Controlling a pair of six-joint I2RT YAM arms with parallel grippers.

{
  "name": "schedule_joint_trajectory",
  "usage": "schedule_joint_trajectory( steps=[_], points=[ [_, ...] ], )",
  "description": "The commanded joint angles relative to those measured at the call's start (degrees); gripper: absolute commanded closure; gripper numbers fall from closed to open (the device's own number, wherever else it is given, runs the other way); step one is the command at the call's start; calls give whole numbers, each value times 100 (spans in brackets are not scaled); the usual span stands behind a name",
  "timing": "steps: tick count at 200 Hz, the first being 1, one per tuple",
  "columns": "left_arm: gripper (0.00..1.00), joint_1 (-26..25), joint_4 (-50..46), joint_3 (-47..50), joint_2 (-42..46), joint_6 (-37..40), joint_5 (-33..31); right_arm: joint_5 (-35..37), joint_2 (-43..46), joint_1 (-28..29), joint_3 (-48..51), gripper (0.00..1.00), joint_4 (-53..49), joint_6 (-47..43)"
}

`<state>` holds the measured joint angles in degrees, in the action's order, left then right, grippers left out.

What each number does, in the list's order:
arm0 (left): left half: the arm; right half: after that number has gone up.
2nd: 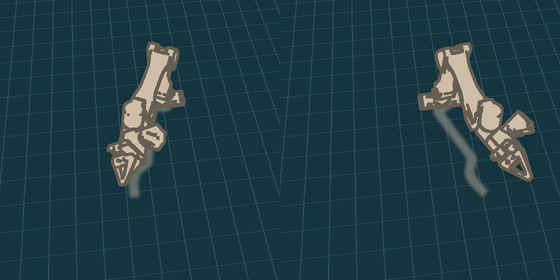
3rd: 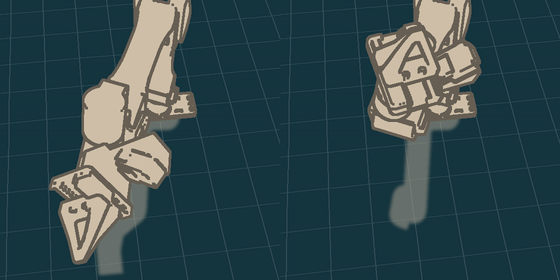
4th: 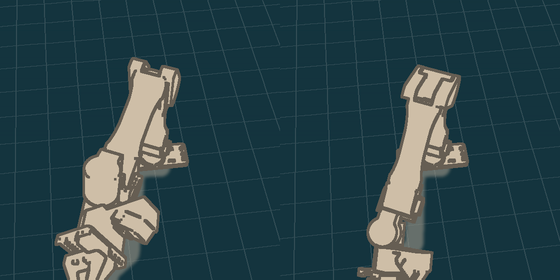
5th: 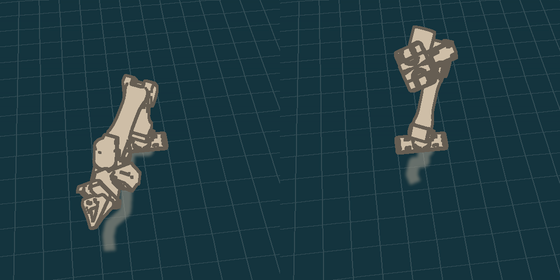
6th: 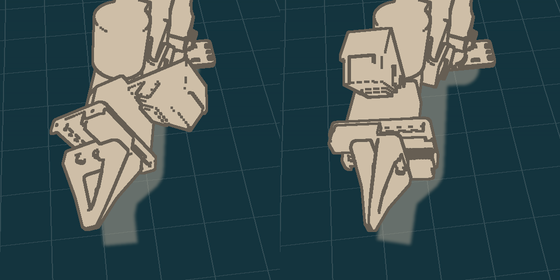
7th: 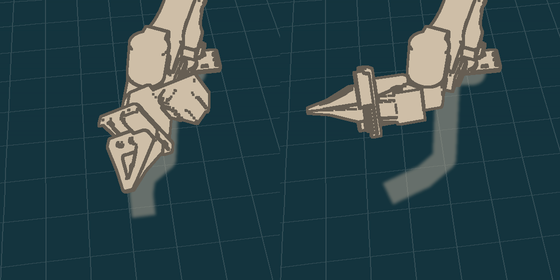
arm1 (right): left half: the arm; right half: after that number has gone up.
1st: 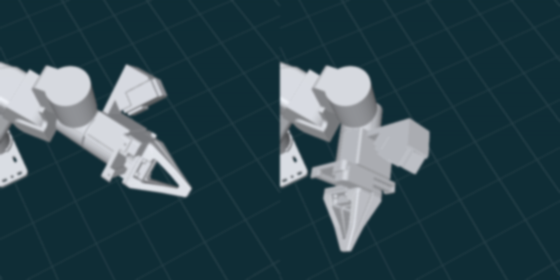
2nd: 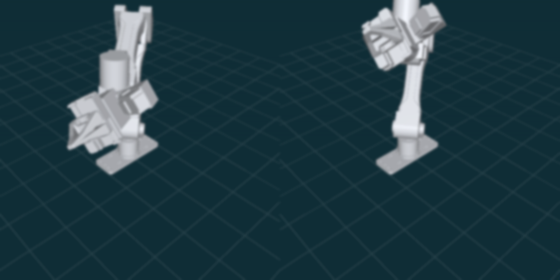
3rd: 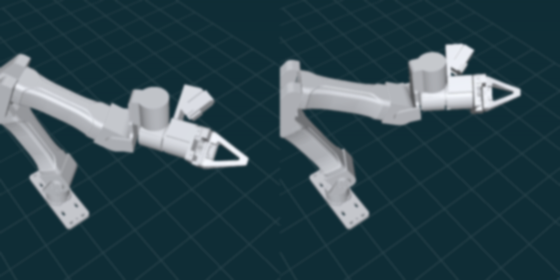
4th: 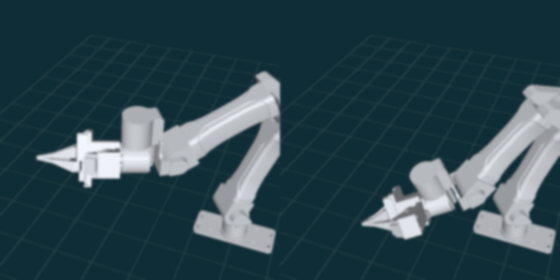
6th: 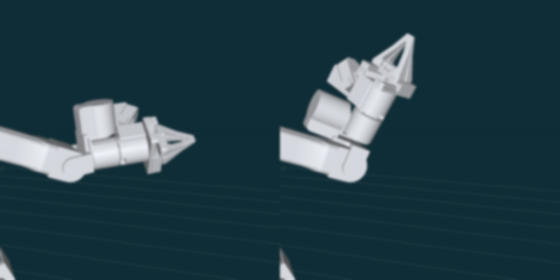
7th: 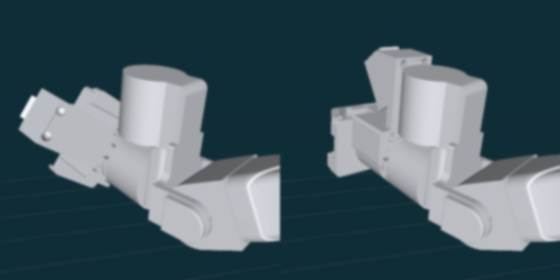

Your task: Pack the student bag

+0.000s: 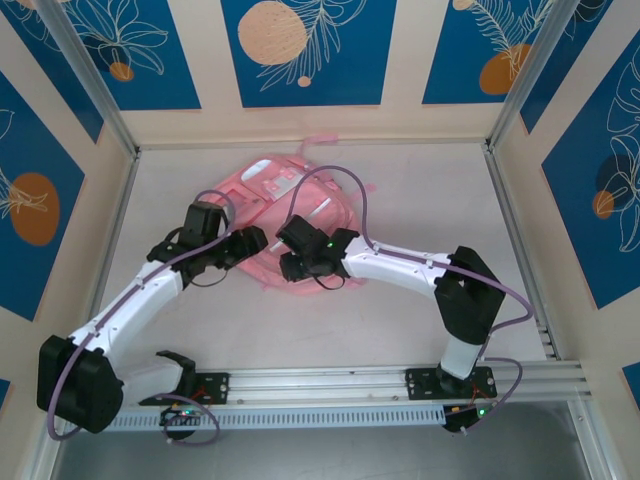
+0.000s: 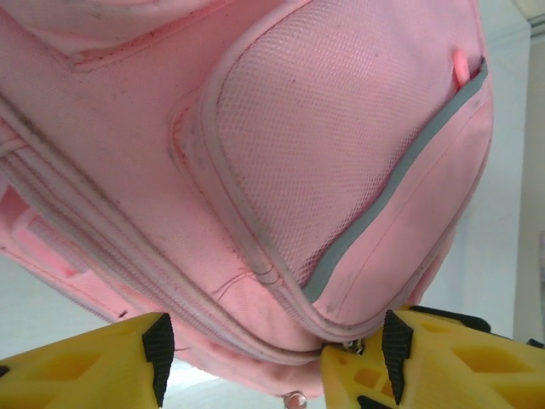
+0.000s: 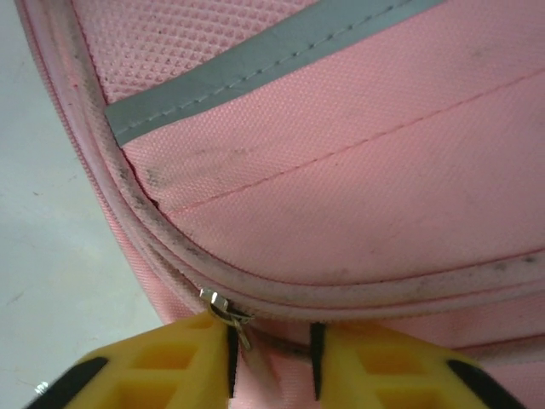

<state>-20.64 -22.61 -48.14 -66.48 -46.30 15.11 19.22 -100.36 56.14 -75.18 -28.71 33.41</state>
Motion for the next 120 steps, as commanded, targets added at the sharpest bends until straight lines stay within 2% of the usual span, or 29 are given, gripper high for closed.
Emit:
schedule_joint_trajectory(
  steps=[1, 33, 59, 80, 96, 120],
  points=[
    [36, -23, 504, 56, -164, -377, 253, 181, -58, -15, -173, 79, -67, -125],
    [40, -80, 790, 39, -485, -453, 287, 448, -46, -21, -194, 98, -205, -211],
    [46, -84, 1041, -6, -873, -502, 512, 577, 80, -50, -140, 100, -300, -238],
    [53, -89, 1095, -67, -1085, -493, 456, 504, 212, -99, -21, 100, -288, -245],
    [65, -80, 1092, -144, -1228, -435, 357, 477, 286, -120, 28, 100, -304, -255],
    [93, -73, 908, -270, -1371, -256, 39, 671, 423, -218, 170, 100, -409, -293]
  ],
)
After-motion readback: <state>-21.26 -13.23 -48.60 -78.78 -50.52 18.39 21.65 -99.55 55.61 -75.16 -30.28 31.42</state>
